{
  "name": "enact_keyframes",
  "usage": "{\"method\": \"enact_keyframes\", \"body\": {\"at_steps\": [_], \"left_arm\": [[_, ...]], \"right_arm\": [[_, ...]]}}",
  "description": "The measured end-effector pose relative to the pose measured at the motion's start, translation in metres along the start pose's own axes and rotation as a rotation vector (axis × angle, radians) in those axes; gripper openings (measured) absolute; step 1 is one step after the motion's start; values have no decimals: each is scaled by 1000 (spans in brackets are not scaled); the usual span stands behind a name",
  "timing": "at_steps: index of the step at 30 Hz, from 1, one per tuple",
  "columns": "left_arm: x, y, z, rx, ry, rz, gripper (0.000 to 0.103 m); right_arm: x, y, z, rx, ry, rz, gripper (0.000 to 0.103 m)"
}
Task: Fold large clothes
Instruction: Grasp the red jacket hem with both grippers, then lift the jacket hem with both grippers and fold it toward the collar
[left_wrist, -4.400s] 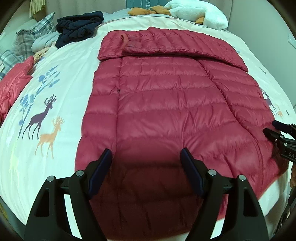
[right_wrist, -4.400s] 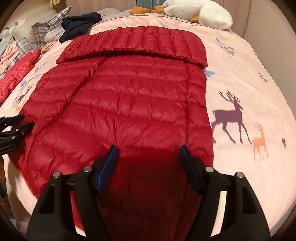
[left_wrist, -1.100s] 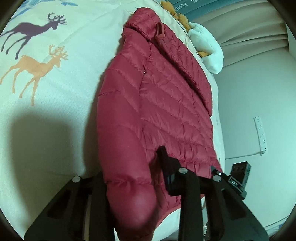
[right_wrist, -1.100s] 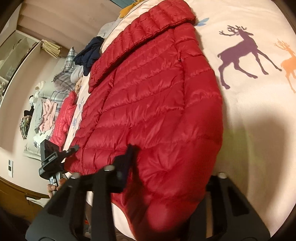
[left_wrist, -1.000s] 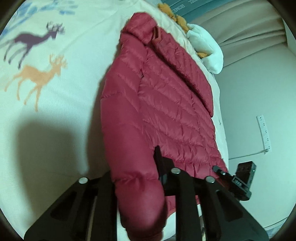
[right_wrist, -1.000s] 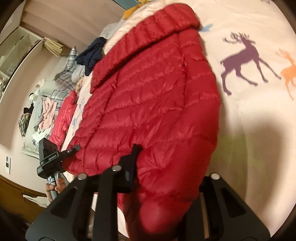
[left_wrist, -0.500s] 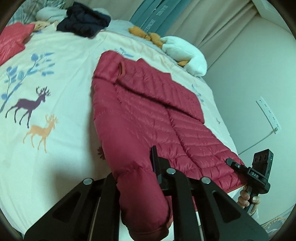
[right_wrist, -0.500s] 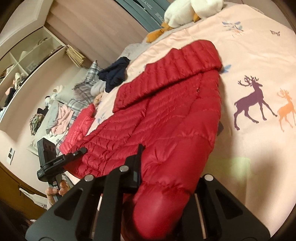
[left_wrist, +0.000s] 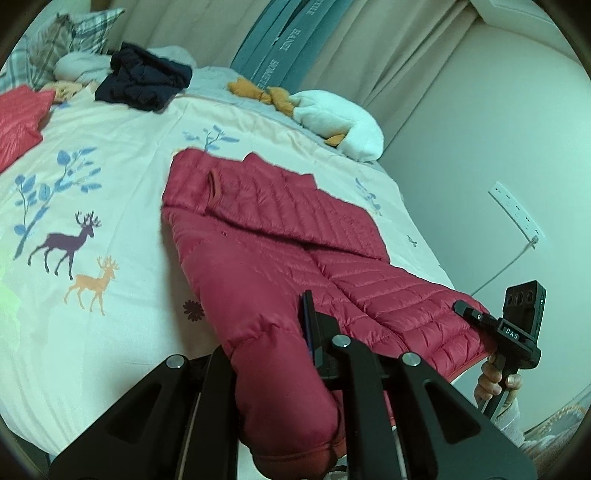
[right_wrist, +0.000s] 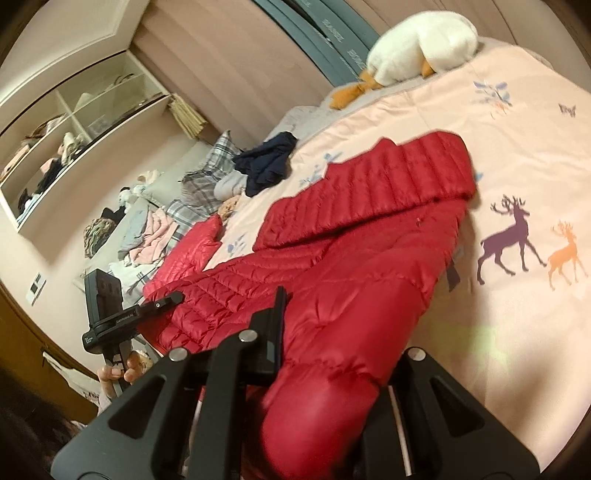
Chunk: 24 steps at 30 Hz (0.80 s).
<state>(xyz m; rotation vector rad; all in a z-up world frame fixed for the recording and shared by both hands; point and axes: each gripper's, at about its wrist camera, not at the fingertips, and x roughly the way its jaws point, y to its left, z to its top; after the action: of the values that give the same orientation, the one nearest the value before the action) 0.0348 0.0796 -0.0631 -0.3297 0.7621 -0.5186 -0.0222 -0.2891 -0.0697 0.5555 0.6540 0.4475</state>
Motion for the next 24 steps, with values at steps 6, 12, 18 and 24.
{"method": "enact_keyframes", "body": {"at_steps": [6,12,18,24], "left_arm": [[-24,-13,-3,42,-31,-40,11],[-56,-18,-5,61,-75,-117,11],[-80,-24,-7,80,-108,-182,11],[-92,-26,-1,80,-145,-241,11]], "right_arm": [[-24,20,4,-67,-36,48,12],[-51,45,8,-169,-82,106,12],[-73,67,9,-264,-112,146,12],[-88,73,18,-280,-155,202,12]]}}
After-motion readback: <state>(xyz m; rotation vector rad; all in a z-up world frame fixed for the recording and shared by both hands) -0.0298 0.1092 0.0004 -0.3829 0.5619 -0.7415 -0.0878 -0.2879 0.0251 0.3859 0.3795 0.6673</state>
